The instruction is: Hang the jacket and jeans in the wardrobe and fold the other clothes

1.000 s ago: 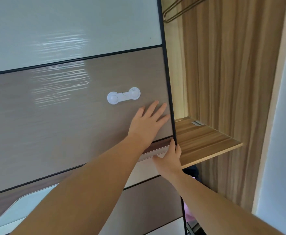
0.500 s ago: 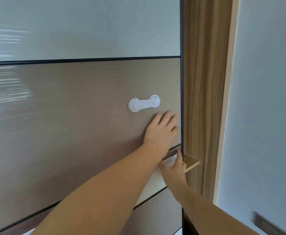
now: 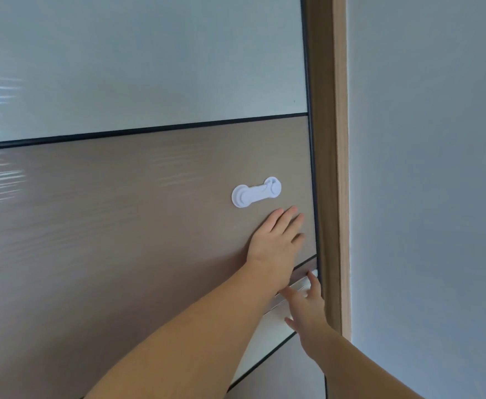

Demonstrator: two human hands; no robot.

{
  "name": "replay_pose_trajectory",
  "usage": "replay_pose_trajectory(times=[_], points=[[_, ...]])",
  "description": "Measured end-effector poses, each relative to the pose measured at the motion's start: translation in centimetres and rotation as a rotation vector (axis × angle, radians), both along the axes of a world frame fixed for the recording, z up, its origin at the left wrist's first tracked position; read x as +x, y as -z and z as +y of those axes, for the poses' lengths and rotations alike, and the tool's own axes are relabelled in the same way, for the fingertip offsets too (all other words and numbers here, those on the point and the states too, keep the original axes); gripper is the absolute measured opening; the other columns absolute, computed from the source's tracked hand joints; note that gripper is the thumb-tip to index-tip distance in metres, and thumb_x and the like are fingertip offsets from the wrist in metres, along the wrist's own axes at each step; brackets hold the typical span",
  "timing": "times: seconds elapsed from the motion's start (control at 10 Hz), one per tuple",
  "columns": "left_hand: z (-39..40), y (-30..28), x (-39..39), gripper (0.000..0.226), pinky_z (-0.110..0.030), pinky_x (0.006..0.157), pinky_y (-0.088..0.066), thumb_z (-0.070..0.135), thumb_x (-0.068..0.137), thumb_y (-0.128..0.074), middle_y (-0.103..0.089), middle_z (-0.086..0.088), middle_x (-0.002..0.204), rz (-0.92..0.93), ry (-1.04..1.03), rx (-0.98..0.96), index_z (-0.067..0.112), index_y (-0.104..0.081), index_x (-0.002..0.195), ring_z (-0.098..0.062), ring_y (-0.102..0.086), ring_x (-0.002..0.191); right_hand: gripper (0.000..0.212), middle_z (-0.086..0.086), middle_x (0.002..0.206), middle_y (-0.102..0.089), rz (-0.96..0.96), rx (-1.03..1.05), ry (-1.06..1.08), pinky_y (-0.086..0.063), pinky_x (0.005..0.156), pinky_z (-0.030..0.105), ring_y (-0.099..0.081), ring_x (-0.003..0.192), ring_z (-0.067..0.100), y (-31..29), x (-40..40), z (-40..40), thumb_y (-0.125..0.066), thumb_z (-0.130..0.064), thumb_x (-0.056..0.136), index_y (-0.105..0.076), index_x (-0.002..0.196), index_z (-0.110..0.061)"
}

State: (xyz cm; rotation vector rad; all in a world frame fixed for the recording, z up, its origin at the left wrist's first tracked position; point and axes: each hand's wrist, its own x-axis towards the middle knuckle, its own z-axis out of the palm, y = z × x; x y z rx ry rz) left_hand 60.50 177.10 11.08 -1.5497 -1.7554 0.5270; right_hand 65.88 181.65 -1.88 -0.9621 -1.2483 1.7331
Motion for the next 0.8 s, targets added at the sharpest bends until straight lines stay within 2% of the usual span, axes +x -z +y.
replay_pose_trajectory(times=[0.4,0.5,0.6,0.7,0.8], points=[[4.9,0.2,1.0,0.072,-0.045,0.117,0.015,0.039,0.094,-0.047,0.013,-0.008,0.163,0.064,-0.010,-0.024,0.022,-0.014,0.155,-0.030,0.017,0.148,0.096,0.004,0.155,-0.025,-0.037,0.021,-0.012,-0.037,0.109,0.057,-0.033,0.138,0.033,-0.3,1.3,4.6,-0.081,-0.042,0.074,-0.019,0.148,-0.043],[4.7,0.3,1.1,0.069,-0.046,0.119,0.013,0.036,0.094,-0.049,0.009,-0.007,0.164,0.061,0.002,-0.014,0.023,-0.019,0.154,-0.029,0.015,0.149,0.092,0.004,0.157,-0.022,-0.113,0.139,-0.058,-0.037,0.111,0.051,-0.033,0.139,0.031,-0.4,2.6,4.7,-0.076,-0.043,0.080,-0.017,0.151,-0.036],[3.4,0.2,1.5,0.054,-0.047,0.119,0.001,0.030,0.089,-0.054,-0.014,-0.008,0.161,-0.044,0.067,0.037,0.022,-0.040,0.141,-0.027,-0.001,0.149,0.082,0.005,0.156,-0.022,-0.306,0.375,-0.067,-0.041,0.108,0.042,-0.037,0.135,0.028,-0.6,4.6,4.3,-0.069,-0.036,0.088,-0.017,0.152,-0.029],[0.6,0.0,1.7,0.043,-0.046,0.112,-0.016,0.032,0.087,-0.056,-0.035,-0.005,0.146,-0.111,0.099,0.084,0.022,-0.049,0.128,-0.027,-0.021,0.140,0.080,0.002,0.155,-0.024,-0.551,0.608,-0.066,-0.043,0.107,0.039,-0.039,0.134,0.024,-1.1,6.6,3.1,-0.065,-0.042,0.088,-0.018,0.151,-0.030],[-2.8,0.7,1.8,0.038,-0.043,0.105,-0.024,0.031,0.088,-0.053,-0.041,-0.004,0.137,-0.199,0.039,0.097,0.022,-0.047,0.124,-0.026,-0.029,0.132,0.078,0.000,0.157,-0.021,-0.779,0.828,-0.065,-0.044,0.105,0.038,-0.034,0.138,0.024,-2.4,8.7,1.1,-0.060,-0.045,0.088,-0.015,0.151,-0.033]])
